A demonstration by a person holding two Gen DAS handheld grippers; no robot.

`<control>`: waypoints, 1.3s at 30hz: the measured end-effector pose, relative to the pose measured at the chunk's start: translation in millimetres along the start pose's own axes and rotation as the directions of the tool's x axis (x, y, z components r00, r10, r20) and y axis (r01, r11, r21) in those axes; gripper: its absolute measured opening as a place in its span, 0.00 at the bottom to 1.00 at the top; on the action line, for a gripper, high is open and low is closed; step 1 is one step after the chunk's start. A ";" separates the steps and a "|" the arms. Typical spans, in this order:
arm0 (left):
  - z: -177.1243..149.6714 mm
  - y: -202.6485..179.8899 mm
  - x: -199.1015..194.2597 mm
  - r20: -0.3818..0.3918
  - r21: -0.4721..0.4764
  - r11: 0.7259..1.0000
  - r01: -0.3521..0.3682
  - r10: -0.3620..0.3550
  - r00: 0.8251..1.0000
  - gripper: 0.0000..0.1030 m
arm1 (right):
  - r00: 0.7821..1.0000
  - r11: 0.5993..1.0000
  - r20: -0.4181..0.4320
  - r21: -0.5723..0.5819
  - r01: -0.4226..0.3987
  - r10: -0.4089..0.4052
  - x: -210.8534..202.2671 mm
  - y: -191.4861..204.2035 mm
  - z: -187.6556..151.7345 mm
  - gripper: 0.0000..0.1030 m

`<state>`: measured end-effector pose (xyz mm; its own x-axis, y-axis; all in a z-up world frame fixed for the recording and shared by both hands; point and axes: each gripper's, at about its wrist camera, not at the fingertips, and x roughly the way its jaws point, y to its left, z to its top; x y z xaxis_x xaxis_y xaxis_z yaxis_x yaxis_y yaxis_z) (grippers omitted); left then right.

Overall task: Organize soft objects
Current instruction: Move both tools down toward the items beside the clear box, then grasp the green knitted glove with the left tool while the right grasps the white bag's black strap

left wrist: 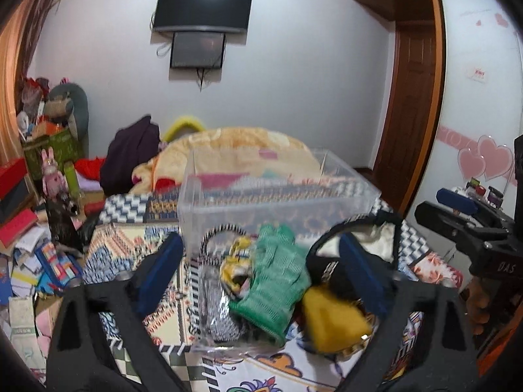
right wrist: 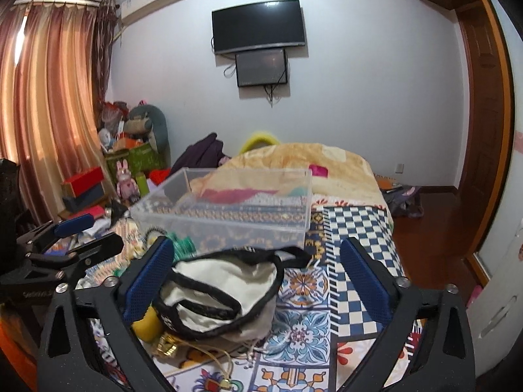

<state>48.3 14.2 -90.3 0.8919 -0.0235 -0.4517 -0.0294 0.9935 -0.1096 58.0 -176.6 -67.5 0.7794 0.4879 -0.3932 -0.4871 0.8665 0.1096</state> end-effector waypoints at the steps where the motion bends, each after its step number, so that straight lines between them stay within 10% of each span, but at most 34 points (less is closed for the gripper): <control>1: -2.9 2.7 4.8 -0.018 -0.010 1.000 0.003 -0.004 1.000 0.82 | 1.000 1.000 -0.016 -0.006 -0.001 0.001 2.8 0.3 -2.8 0.90; 10: -13.6 9.7 19.3 -0.066 -0.039 0.996 0.081 -0.084 0.994 0.42 | 0.992 0.999 -0.125 0.031 -0.032 0.036 24.0 -12.7 -15.2 0.61; 19: -23.3 -4.0 38.5 -0.123 0.014 0.996 0.083 -0.081 0.989 0.40 | 0.983 0.998 -0.178 0.056 -0.040 0.050 38.2 -12.3 -23.3 0.44; 23: -27.1 -0.8 46.8 -0.139 0.007 0.997 0.078 -0.076 0.987 0.40 | 0.974 0.993 -0.212 0.098 -0.063 0.083 46.0 -15.7 -26.6 0.19; 30: -27.3 1.6 44.6 -0.134 -0.002 0.995 0.098 -0.098 0.986 0.10 | 0.984 0.993 -0.165 0.108 -0.056 0.073 36.1 -14.0 -20.2 0.09; 39: -9.9 3.4 25.7 -0.076 -0.023 0.990 0.140 -0.142 0.987 0.06 | 0.995 0.999 -0.086 0.023 -0.047 0.049 17.8 -0.5 5.9 0.07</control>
<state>66.7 15.8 -111.0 0.8499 -0.1725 -0.4978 0.0858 0.9776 -0.1923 74.5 -167.7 -69.1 0.7175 0.5189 -0.4647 -0.5145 0.8445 0.1486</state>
